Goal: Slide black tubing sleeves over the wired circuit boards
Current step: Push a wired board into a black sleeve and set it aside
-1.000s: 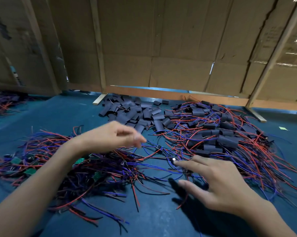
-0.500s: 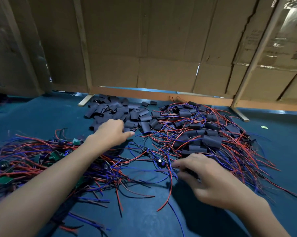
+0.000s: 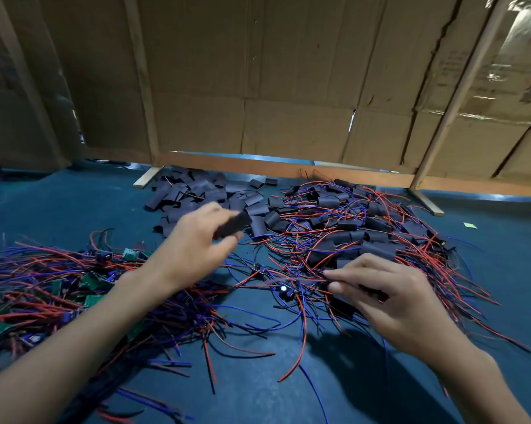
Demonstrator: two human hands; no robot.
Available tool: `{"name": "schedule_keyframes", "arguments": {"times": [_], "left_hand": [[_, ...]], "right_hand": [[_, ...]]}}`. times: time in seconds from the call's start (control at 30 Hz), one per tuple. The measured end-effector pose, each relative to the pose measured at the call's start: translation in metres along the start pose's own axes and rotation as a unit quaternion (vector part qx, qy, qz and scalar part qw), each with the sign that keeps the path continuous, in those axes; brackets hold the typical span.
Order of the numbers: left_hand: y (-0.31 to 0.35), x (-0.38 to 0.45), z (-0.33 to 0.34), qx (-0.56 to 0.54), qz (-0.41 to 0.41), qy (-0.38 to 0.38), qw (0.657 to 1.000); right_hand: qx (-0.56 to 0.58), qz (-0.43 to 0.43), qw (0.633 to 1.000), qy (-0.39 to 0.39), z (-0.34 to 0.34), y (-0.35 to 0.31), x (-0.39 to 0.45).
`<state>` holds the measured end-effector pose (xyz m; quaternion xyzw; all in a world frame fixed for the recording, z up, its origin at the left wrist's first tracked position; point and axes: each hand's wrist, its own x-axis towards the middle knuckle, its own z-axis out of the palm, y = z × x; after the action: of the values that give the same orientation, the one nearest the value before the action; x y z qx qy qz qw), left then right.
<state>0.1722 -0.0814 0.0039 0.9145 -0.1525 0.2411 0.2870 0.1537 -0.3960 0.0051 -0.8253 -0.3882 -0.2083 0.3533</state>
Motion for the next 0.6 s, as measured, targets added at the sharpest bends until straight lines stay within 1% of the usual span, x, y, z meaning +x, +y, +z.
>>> {"name": "schedule_keyframes", "arguments": {"times": [0.07,0.1,0.23,0.3,0.4,0.47,0.6], "left_hand": [[0.01,-0.024,-0.002,-0.022,0.074,-0.003,0.997],[0.013,-0.032,-0.002,-0.027,0.083,-0.019,0.996],[0.021,-0.047,0.002,-0.051,0.02,-0.105,0.993],[0.022,-0.049,0.005,-0.053,0.007,-0.13,0.99],[0.022,-0.051,0.008,-0.036,0.019,-0.148,0.988],[0.023,-0.052,0.007,-0.029,0.028,-0.146,0.989],[0.023,-0.053,0.005,0.006,0.055,-0.139,0.989]], "right_hand": [[-0.015,-0.005,0.999,0.034,0.002,0.0,0.002],[-0.018,-0.006,0.999,0.051,0.004,0.0,0.002],[0.028,0.039,0.991,0.123,0.011,-0.008,0.0],[0.06,0.061,0.987,0.139,0.013,-0.011,0.0],[0.099,0.067,0.982,0.144,0.014,-0.014,0.0],[0.118,0.073,0.979,0.152,0.014,-0.015,0.001],[0.146,0.079,0.967,0.193,0.016,-0.017,0.001]]}}
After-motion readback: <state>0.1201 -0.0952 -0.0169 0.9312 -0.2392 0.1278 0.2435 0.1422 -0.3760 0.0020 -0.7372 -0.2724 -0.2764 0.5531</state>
